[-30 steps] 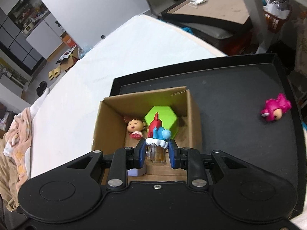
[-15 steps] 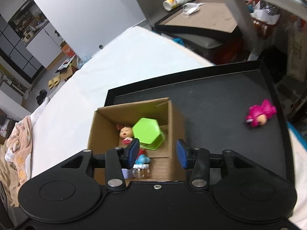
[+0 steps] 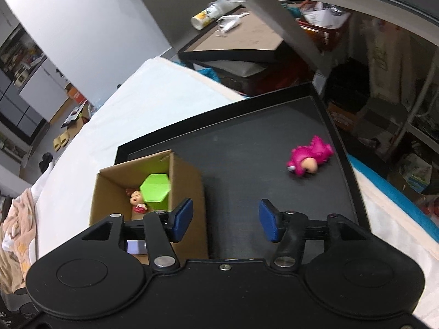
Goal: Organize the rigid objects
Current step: 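Move the right gripper back to the pink plush dinosaur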
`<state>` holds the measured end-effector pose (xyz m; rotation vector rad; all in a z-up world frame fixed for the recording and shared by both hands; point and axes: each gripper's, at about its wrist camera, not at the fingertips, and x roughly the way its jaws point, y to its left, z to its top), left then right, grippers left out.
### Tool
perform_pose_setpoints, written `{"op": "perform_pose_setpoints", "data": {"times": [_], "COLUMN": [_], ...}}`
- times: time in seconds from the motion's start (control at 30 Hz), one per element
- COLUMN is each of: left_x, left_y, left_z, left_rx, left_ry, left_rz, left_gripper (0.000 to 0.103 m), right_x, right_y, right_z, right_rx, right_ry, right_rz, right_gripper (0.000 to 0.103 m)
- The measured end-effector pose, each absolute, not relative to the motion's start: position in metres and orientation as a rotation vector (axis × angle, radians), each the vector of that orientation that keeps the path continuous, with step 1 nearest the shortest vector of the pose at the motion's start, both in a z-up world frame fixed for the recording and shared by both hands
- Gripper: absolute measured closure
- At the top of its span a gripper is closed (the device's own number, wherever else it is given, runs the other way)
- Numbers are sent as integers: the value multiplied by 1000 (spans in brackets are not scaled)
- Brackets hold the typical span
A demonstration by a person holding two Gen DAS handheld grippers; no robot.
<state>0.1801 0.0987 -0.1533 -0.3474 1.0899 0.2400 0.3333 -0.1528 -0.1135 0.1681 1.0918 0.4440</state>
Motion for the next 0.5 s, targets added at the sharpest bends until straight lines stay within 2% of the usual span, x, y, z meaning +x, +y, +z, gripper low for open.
{"op": "perform_pose_setpoints", "data": {"times": [0.1,0.27,0.37,0.5], "left_x": [179,179,179,179], "left_y": [99,98,97,97], "left_z": [-153,-153,-153,-154], "left_rx": [-349,-348,-349,-347], "left_ry": [1087,1086,1085,1085], "left_rz": [244,255,260,260], "left_gripper": [93,93,93,93], "right_x": [336,338,340,346], "right_y": [-165,-180,-190,-202], "right_z": [-117,-123,-131,-149], "right_rx": [192,220,257,309], "right_ry": [1093,1078,1075,1075], "right_rz": [418,382,350,303], "right_gripper": [44,21,17,17]}}
